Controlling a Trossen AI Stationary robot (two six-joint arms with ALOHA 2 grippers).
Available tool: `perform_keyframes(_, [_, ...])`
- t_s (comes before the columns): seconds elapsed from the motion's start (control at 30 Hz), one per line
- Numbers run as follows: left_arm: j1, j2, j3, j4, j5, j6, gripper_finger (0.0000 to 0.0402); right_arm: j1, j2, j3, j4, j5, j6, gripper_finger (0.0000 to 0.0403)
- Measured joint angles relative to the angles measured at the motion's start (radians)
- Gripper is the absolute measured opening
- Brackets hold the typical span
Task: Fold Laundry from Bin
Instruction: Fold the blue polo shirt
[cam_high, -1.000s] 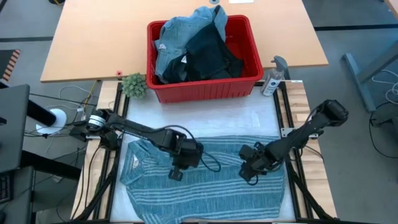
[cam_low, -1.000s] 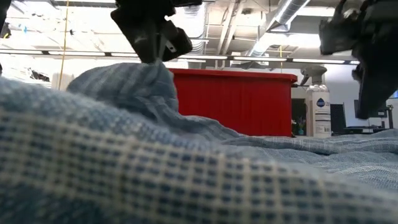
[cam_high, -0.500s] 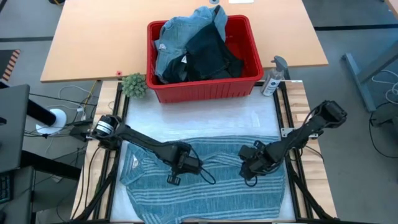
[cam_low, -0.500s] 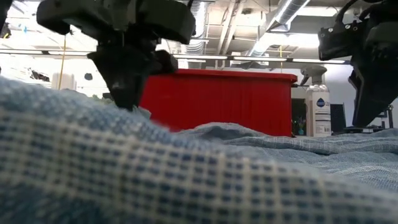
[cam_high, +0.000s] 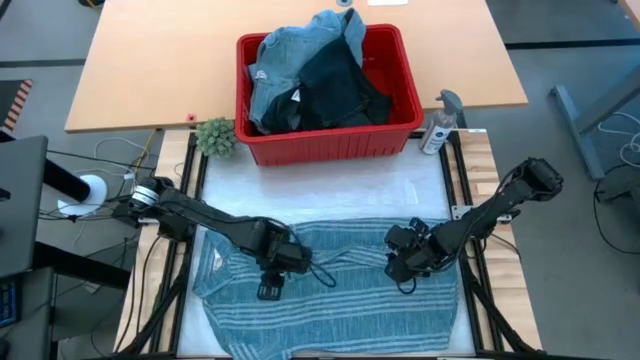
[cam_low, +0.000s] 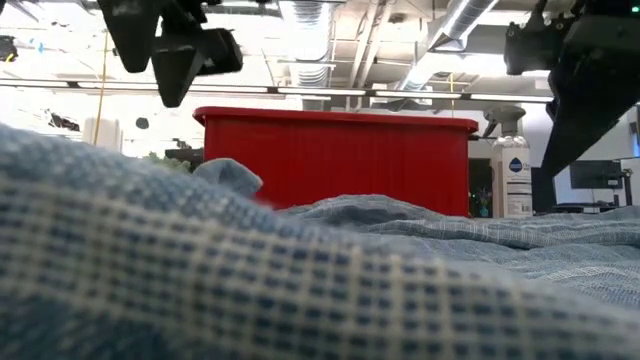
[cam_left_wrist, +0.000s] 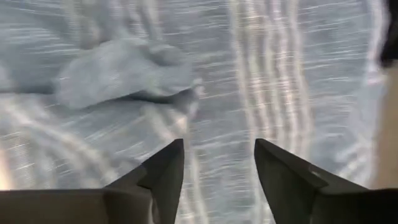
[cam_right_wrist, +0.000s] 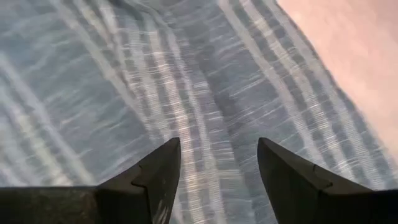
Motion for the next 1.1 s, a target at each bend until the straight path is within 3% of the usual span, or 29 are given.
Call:
perform_keyframes(0.13, [-0.006,-0.056,0.000,0.013,-0.220,0.033,0.0194,-0.013,0.033,-0.001,-0.001,0.009,0.001,0.0236])
perform_keyframes(0.3, [0.098,-0.157,-0.019,0.055,-0.298,-0.031,0.0189,-0.018,0.039,-0.002,0.017,0.008,0.018,0.0235])
perform_keyframes(0.4, [0.180,-0.263,-0.128,0.137,-0.341,-0.154,0.0183,-0.018,0.039,-0.002,0.019,0.008,0.028,0.0235])
perform_keyframes(0.57, [0.270,-0.446,-0.450,0.251,-0.228,-0.312,0.0165,-0.018,0.039,-0.002,0.013,0.007,0.029,0.0235])
perform_keyframes(0.73, [0.264,-0.582,-0.714,0.370,-0.213,-0.420,0.0141,-0.018,0.039,-0.002,0.012,0.006,0.029,0.0235])
perform_keyframes(0.87, [0.269,-0.632,-0.824,0.414,-0.212,-0.445,0.0126,-0.018,0.039,-0.002,0.013,0.006,0.029,0.0235])
perform_keyframes(1.03, [0.266,-0.632,-0.892,0.487,-0.096,-0.395,0.0123,-0.018,0.039,-0.002,0.015,0.003,0.029,0.0235])
perform_keyframes(1.1, [0.257,-0.631,-0.909,0.483,-0.093,-0.377,0.0122,-0.018,0.039,-0.002,0.017,0.003,0.029,0.0235])
